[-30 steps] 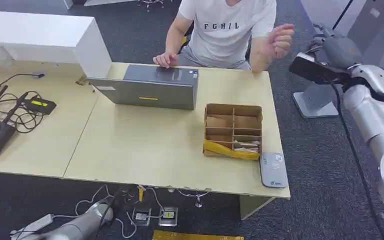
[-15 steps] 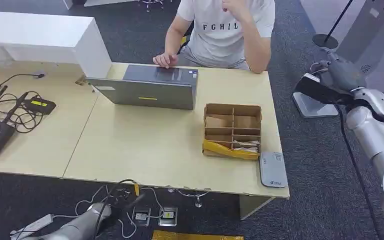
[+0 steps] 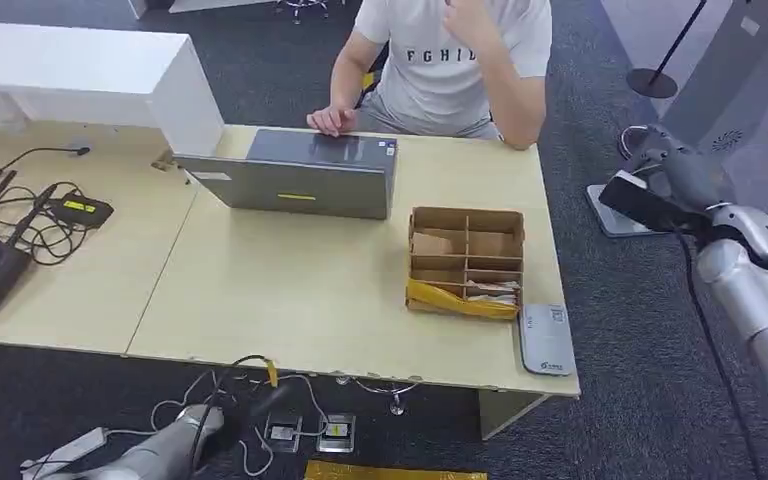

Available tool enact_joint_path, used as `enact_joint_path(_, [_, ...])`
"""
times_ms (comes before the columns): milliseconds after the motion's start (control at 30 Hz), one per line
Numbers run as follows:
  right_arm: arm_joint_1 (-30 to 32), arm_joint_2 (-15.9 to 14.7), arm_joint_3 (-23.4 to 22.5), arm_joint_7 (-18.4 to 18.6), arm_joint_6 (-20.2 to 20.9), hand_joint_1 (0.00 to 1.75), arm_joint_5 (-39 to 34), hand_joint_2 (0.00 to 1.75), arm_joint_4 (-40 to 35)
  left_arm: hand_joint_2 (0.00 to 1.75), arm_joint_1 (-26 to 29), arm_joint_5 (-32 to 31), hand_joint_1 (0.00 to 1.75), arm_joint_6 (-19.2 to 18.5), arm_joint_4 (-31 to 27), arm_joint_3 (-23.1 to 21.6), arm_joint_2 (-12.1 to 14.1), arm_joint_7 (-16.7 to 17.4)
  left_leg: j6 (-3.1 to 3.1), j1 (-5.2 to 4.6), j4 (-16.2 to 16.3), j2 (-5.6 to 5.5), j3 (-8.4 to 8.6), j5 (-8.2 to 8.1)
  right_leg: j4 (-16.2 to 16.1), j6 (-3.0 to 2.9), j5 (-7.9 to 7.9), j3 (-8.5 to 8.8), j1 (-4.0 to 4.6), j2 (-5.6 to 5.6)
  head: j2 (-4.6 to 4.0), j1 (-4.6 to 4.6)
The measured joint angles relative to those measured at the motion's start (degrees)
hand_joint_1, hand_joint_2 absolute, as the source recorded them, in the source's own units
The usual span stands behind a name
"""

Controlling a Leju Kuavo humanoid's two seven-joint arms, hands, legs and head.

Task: Pass the card to the sensor for recognition and then transmit it.

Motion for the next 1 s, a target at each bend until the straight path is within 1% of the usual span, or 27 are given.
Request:
enact_joint_path(133, [5.3,-1.5,0.0,0.5,-1.2,1.75,-2.2,1.75,-1.0,0.0,0.2,-2.4,0.0,-0.4,0.0,0.0,-0.4,-4.1,0.0,0.1,0.2,0.04,-0.55,0.0,0.0,0.02,0.12,-0.48,0.1,0.12,0.0,0.0])
enact_joint_path(267, [8.7,-3.0,0.0,0.0,-1.2,1.75,-3.5,1.75,-1.3,0.0,0.4,-4.1,0.0,0.2,0.0,0.0,-0.6,-7.4,-0.03,0.25,0.5,0.03,-1.3,0.04,0.1,0.03,0.21,-1.1,0.25,0.11,0.0,0.0])
enact_joint_path(333, [10.0,-3.6,0.0,0.1,-1.2,1.75,-4.6,1.75,-1.5,0.0,0.7,-4.8,0.0,0.3,0.0,0.0,-0.5,-9.9,-0.03,0.3,0.6,0.03,-1.6,0.04,0.1,0.04,0.22,-1.28,0.31,0.12,0.0,0.0])
enact_joint_path(433, [12.5,-4.5,0.0,0.6,-1.4,1.75,-5.8,1.75,-2.4,0.0,1.8,-5.8,0.0,1.0,0.0,-0.1,-0.5,-14.6,-0.03,0.32,0.6,0.03,-1.92,0.04,0.1,0.07,0.26,-1.49,0.32,0.12,0.0,0.02])
enact_joint_path(500, [13.8,-4.8,0.0,0.8,-1.6,1.75,-6.1,1.75,-2.9,0.0,2.0,-6.2,0.0,1.3,0.0,-0.1,-0.4,-16.1,-0.02,0.31,0.7,0.03,-2.11,0.04,0.1,0.1,0.32,-1.65,0.31,0.13,0.0,0.02])
enact_joint_path(567, [14.8,-5.0,0.0,1.0,-1.6,1.75,-6.2,1.75,-3.2,0.0,2.1,-6.4,0.0,1.3,0.2,-0.1,-0.3,-16.5,-0.02,0.31,0.7,0.06,-2.26,0.03,0.1,0.1,0.37,-1.8,0.31,0.19,0.0,0.0])
enact_joint_path(800, [16.8,-5.1,0.7,1.1,-1.6,1.75,-6.5,1.75,-3.6,0.0,2.4,-6.8,0.0,1.6,0.2,-0.1,-0.3,-16.5,0.01,0.36,0.8,0.19,-2.25,0.0,0.1,0.11,0.41,-1.84,0.36,0.28,0.0,-0.02])
enact_joint_path(933, [17.3,-5.4,0.8,0.9,-1.9,1.75,-7.2,1.75,-3.6,0.0,2.6,-8.2,0.0,0.4,0.2,-0.1,0.0,-16.5,0.0,0.34,0.8,0.14,-2.23,0.02,0.1,0.11,0.42,-1.82,0.35,0.14,0.0,0.0])
enact_joint_path(1000, [17.3,-5.8,1.0,0.8,-2.3,1.75,-7.7,1.75,-3.8,0.0,2.5,-8.3,0.0,0.3,0.2,-0.1,0.0,-15.8,0.0,0.34,0.8,0.13,-2.21,0.04,0.1,0.11,0.43,-1.8,0.35,0.13,0.0,0.0])
